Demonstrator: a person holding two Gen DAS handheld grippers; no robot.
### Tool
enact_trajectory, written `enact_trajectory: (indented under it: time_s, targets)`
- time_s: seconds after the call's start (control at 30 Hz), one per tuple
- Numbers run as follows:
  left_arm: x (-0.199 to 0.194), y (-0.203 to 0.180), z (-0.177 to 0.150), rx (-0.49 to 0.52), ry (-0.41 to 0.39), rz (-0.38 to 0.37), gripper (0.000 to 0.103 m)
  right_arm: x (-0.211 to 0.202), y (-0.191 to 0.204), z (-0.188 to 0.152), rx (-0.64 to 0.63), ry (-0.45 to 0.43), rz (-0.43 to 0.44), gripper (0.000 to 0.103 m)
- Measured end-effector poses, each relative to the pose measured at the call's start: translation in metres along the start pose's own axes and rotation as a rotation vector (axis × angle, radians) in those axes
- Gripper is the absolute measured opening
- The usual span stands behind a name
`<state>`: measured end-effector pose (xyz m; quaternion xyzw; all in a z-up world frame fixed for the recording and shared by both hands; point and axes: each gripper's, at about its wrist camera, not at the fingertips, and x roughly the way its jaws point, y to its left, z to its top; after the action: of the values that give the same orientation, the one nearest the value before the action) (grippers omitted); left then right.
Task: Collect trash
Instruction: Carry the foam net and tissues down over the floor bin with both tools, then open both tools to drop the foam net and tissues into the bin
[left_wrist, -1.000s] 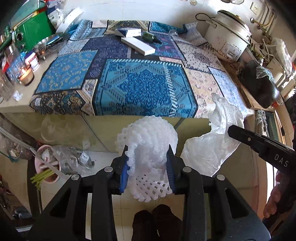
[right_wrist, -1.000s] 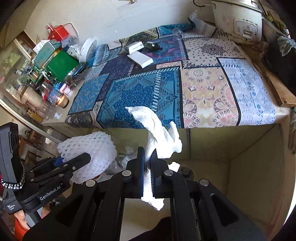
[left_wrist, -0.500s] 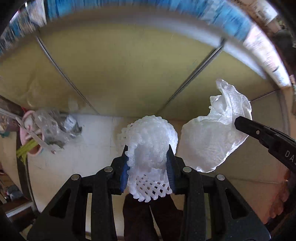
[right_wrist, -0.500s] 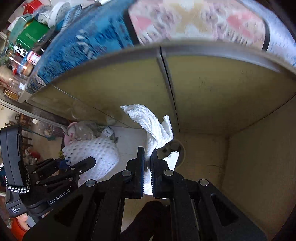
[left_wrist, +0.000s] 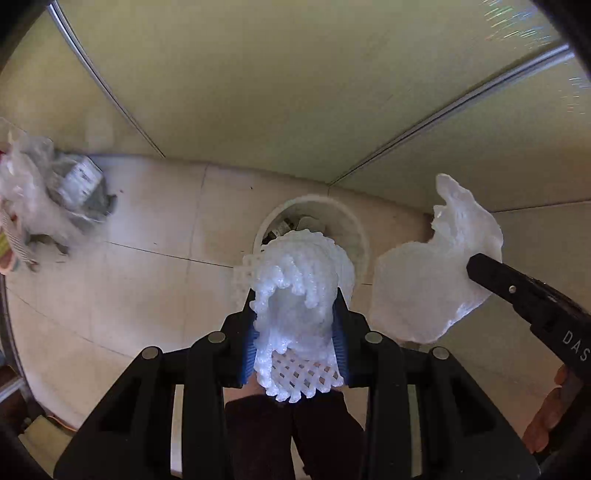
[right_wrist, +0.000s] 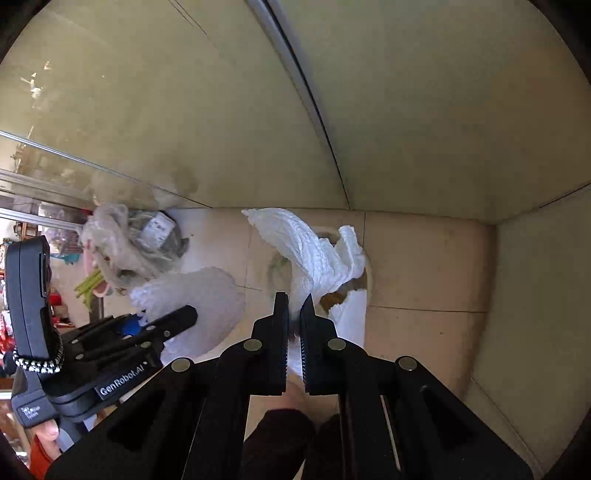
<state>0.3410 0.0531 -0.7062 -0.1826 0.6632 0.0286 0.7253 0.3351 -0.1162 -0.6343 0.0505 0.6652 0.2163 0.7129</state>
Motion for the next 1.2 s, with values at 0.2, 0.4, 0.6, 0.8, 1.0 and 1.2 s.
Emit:
enact_trajectory:
  time_s: [0.2,0.4,0.6,0.8,1.0,1.2]
  targets:
    - [0.072,0.012,0.007,-0.019,0.029,-0.028,0.034,0.052,-0.009,0.001,0.0,-0.017,0.007,0.006]
    - [0.123,0.014,0.018,-0.024,0.042,-0.032,0.035,0.106,-0.025,-0.006,0.023,0.056,0.005,0.006]
    - [0.155,0.014,0.024,-0.037,0.064,-0.061,0.037,0.129,-0.027,-0.013,-0.053,0.123,0.0,0.007]
    - [0.166,0.013,0.018,-0.041,0.097,-0.058,0.05,0.13,-0.03,-0.018,-0.058,0.148,-0.008,0.043]
    - [0.143,0.007,0.012,-0.058,0.103,-0.058,0.058,0.103,-0.039,-0.025,-0.031,0.121,-0.011,0.043]
    - [0.108,-0.001,0.011,-0.048,0.084,-0.057,0.065,0.047,-0.03,-0.026,-0.007,0.074,-0.009,0.043]
